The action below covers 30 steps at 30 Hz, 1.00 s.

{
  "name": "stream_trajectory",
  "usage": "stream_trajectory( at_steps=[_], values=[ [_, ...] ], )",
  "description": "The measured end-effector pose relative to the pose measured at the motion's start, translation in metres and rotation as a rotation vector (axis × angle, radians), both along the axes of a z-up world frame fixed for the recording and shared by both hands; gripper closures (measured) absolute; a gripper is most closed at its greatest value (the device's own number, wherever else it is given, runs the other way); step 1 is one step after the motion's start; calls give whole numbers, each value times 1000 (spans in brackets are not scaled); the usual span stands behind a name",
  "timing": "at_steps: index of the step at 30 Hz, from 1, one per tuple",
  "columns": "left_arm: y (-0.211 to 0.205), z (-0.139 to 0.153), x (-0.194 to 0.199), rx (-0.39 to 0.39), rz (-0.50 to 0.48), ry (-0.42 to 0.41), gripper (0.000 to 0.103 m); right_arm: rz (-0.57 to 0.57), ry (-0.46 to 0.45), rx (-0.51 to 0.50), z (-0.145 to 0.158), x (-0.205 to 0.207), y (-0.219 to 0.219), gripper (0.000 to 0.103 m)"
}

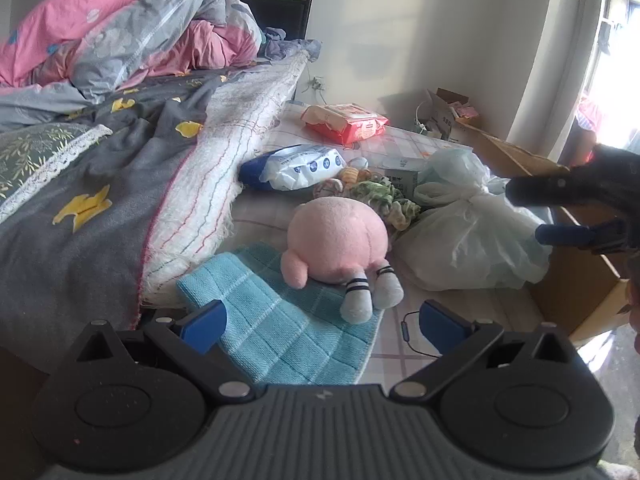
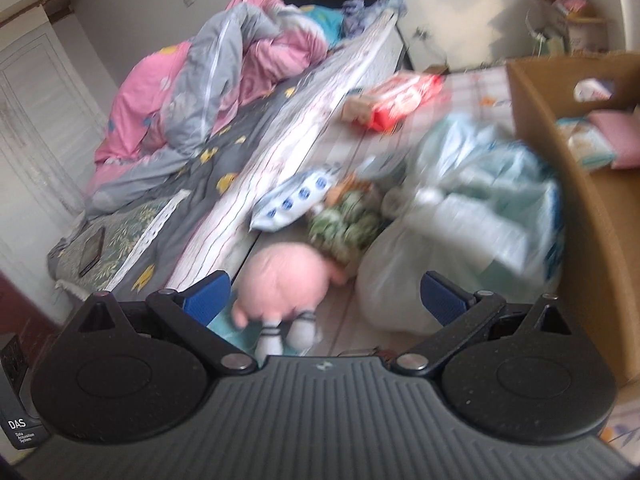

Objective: Organize soft objects

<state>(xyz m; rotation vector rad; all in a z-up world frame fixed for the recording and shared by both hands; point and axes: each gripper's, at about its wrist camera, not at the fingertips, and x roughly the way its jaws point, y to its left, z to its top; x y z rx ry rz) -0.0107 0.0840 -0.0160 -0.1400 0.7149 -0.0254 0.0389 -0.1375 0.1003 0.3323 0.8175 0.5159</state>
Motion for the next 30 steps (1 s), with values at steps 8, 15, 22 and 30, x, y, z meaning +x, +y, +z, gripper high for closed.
stream_trajectory(
  at_steps=[8,15,22,30],
  values=[
    [0,-7,11,-5,-14,29,0,23,60,36,-21,4,8,2],
    [4,-4,40,-3,-20,6,3,42,94,90,-33,25,18,6],
    [13,-5,69,-56,-30,26,12,74,146,117,-45,51,38,24],
    [13,-7,96,-64,-60,49,33,85,223,140,-59,83,58,38]
  ],
)
